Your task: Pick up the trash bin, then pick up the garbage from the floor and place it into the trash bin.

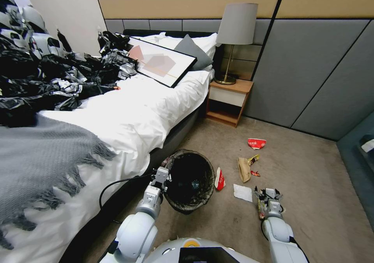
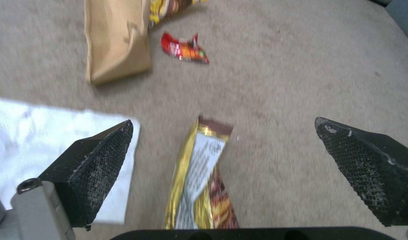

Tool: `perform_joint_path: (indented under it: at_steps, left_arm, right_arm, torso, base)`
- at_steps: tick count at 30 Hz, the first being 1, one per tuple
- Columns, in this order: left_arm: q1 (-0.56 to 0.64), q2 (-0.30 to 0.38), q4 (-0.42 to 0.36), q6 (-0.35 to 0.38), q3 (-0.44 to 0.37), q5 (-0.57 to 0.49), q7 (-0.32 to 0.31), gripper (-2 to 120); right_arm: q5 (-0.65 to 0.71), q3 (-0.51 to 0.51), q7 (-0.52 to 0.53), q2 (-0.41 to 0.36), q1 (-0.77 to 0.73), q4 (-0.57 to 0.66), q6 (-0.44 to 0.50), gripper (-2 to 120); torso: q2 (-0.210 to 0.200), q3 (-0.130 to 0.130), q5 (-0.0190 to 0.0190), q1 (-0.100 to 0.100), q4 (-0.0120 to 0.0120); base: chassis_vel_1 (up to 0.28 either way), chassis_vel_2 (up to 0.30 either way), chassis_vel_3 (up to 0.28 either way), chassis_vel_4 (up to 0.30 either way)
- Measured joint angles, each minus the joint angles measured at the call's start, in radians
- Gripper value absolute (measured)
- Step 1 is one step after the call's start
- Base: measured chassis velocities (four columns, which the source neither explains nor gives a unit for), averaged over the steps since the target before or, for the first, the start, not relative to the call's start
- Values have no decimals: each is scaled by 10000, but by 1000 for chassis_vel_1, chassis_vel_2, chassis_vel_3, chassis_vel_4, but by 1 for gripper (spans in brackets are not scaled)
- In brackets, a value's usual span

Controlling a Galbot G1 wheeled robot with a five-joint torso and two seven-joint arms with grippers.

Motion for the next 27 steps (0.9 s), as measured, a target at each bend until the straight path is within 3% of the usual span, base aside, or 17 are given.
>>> perform_joint_path:
  at_steps: [17, 27]
  left_arm:
    - [41, 17, -62, -36, 2, 58, -3, 1]
    - [87, 15, -63, -37, -2, 102, -10, 1]
  right_arm:
    - [-12, 35, -112, 259, 64, -747, 337, 100]
    - [279, 21, -246, 41, 872, -2811, 670, 95]
  torso:
    - [0, 0, 0, 0, 0]
    - [1, -1, -12, 0, 0]
  base:
    - [0, 0, 0, 0]
    - [0, 0, 0, 0]
